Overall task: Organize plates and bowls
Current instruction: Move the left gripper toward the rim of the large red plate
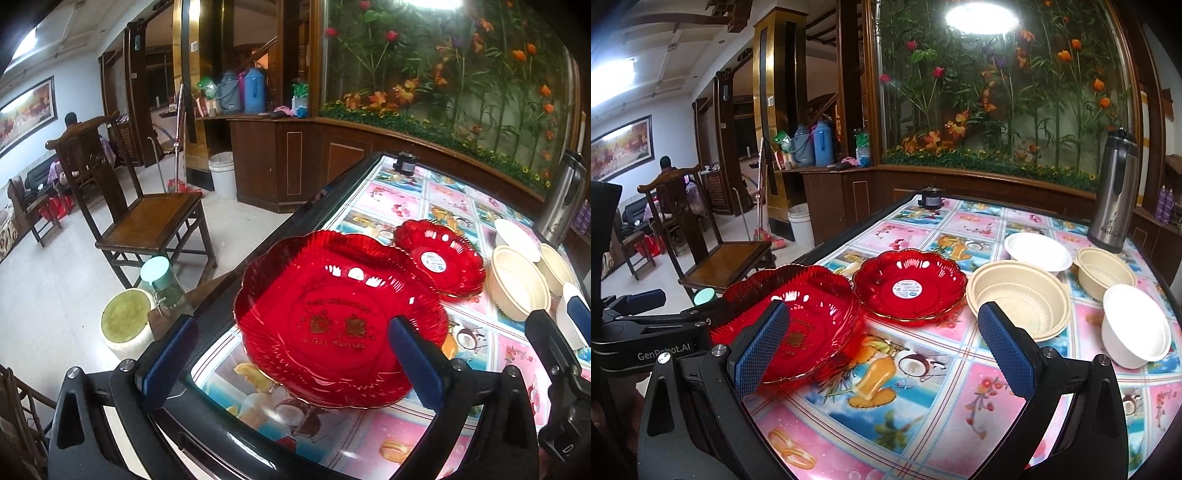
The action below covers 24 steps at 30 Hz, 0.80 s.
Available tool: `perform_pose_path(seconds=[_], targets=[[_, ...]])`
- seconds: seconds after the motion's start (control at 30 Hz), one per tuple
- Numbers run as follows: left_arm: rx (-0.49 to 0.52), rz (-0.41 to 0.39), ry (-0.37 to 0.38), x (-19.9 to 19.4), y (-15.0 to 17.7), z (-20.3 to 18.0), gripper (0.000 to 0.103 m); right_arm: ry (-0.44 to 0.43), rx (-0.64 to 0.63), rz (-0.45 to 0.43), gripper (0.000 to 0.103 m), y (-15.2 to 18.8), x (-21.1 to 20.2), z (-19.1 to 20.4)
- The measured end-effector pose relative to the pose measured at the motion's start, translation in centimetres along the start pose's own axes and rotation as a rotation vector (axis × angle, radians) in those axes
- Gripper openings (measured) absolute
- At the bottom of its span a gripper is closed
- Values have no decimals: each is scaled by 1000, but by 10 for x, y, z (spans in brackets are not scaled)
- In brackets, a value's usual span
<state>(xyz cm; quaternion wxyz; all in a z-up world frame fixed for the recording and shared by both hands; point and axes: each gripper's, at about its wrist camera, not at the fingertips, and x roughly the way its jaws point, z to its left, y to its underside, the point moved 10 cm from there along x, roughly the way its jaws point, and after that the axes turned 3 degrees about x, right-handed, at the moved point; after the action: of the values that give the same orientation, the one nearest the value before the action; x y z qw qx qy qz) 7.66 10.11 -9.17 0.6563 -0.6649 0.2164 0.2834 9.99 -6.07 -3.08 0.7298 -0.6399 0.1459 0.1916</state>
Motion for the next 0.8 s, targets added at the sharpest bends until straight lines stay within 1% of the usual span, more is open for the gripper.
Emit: perform_pose_path(seconds=[0.37, 0.8], targets=[[-6, 21, -1, 7, 5, 3, 103, -31, 35, 24, 103, 5, 9, 2], [-17, 43, -1, 16, 9, 12, 103, -46, 33, 56, 103, 11, 21, 9]])
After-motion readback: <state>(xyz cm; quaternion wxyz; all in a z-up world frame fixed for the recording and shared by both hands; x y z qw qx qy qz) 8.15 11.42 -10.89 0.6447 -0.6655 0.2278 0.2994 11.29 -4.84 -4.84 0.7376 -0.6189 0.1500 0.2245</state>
